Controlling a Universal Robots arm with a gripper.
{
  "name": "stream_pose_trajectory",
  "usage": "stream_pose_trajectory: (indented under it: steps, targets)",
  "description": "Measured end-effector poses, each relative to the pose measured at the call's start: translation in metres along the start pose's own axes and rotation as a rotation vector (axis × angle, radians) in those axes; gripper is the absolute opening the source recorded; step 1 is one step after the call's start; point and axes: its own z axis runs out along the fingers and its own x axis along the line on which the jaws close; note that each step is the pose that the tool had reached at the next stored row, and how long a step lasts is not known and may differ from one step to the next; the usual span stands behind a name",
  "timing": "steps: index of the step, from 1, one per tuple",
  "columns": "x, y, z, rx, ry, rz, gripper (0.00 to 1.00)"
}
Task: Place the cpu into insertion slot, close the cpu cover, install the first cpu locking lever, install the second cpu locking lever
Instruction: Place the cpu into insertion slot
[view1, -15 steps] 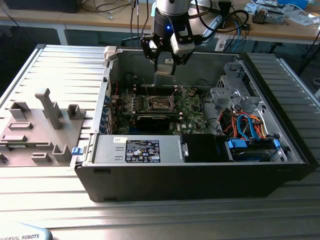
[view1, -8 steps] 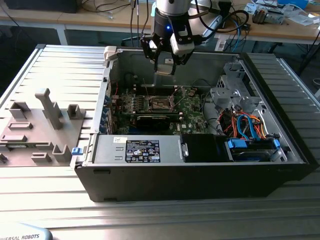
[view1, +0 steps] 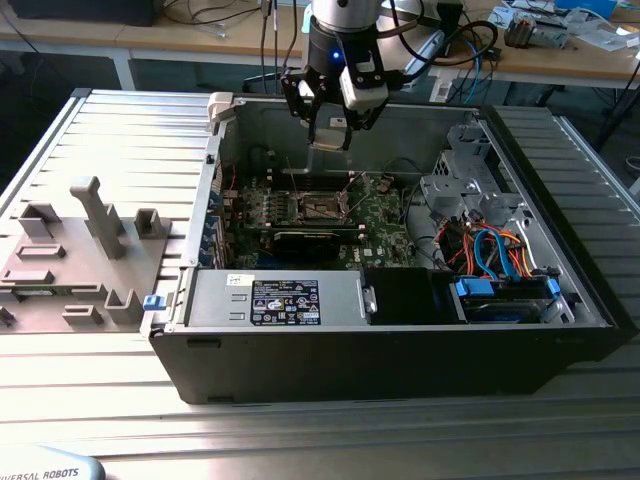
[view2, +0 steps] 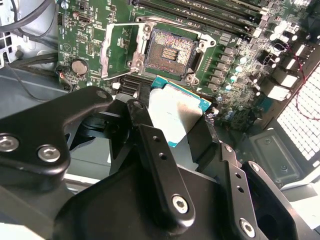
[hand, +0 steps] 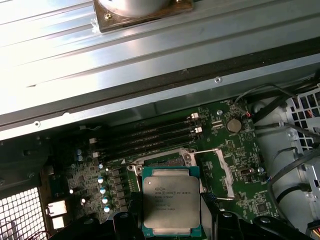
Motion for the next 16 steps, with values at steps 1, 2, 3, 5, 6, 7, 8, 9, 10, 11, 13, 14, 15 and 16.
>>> stream_pose_trajectory:
  steps: [1,2,3,5,6,7,8,9,10,11,13,14,15,16]
  targets:
    - [0.0000,0.0000,0.0000,0.0000,-0.0002,0.002,0.54]
    - [0.0000,0.0000,0.0000,-0.0001,-0.0003,0.003,0.54]
    - [0.0000,0.0000,0.0000,-0.0001,-0.0003,0.004,0.54]
    - [0.0000,0.0000,0.0001,-0.0001,-0.0006,0.006,0.54]
    - [0.0000,0.0000,0.0001,-0.0001,-0.0006,0.007,0.54]
    - [0.0000,0.0000,0.0001,-0.0002,-0.0007,0.008,0.54]
    - [0.0000,0.0000,0.0001,-0.0001,-0.0009,0.010,0.54]
    - [0.0000,0.0000,0.0001,-0.0002,-0.0010,0.012,0.54]
    - [0.0000,0.0000,0.0001,-0.0002,-0.0011,0.013,0.54]
    - [0.0000,0.0000,0.0002,-0.0003,-0.0012,0.014,0.54]
    - [0.0000,0.0000,0.0002,-0.0004,-0.0016,0.017,0.54]
    - [0.0000,0.0000,0.0003,-0.0004,-0.0017,0.019,0.54]
    - [0.0000,0.0000,0.0003,-0.0004,-0.0018,0.021,0.54]
    - [0.0000,0.0000,0.0003,-0.0004,-0.0019,0.021,0.54]
